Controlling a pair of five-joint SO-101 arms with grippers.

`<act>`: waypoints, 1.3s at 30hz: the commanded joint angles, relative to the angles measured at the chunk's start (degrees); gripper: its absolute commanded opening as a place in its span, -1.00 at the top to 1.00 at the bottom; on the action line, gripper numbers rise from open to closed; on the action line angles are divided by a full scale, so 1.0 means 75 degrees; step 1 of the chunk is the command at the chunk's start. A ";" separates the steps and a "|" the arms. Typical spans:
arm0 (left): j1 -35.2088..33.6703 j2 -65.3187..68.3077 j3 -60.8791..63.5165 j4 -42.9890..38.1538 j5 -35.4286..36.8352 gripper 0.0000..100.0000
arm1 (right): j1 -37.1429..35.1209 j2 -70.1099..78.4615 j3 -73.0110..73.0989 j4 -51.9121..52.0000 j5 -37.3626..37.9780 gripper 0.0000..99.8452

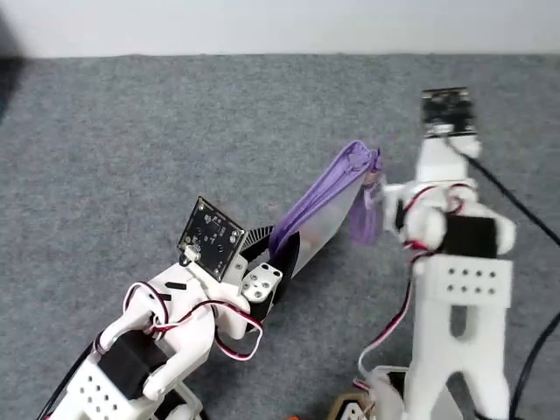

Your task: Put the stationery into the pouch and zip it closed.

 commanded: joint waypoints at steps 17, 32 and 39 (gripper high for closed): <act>-0.0070 0.0047 -0.0182 0.0035 -0.0023 0.98 | -0.1284 -0.0979 0.0821 -0.1717 0.0586 0.97; -0.0082 0.0012 -0.0147 0.0047 0.0012 0.98 | 0.0592 -0.1014 0.1114 -0.2397 0.0797 0.98; -0.0105 0.0000 -0.0182 0.0023 0.0012 0.95 | 0.0580 -0.1073 0.1078 -0.1870 0.0774 0.98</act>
